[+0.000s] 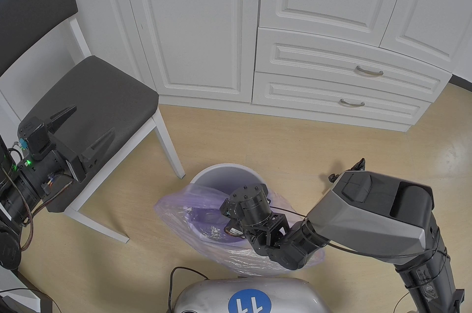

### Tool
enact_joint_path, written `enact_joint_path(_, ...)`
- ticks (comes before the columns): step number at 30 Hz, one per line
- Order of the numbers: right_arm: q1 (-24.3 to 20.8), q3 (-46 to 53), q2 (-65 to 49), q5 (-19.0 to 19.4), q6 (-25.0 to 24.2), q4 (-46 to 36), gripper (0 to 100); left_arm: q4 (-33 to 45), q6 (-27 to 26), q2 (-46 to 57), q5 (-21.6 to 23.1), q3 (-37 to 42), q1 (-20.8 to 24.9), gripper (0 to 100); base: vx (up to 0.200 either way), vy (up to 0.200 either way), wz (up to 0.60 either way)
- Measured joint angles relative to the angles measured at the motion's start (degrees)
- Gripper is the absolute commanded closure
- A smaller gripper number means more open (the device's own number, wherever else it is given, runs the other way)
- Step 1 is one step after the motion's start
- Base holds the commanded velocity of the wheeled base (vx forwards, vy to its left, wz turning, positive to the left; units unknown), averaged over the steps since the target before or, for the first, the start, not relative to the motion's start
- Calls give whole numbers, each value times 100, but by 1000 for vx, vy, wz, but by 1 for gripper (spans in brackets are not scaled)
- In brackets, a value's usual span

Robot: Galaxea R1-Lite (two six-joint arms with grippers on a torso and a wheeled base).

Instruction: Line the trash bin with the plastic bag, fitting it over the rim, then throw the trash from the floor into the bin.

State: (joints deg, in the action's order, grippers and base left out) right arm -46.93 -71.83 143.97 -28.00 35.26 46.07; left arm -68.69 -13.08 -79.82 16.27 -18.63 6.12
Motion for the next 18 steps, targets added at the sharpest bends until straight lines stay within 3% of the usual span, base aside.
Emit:
enact_joint_path(11, 105, -651, -67, -27, -37, -11, 100, 0, -2, -5, 4, 5, -15, 0, 0, 0, 0)
enact_joint_path(18, 184, -1390, 243, -344, -389, 0, 100, 0, -2, -35, 9, 11, -15, 0, 0, 0, 0)
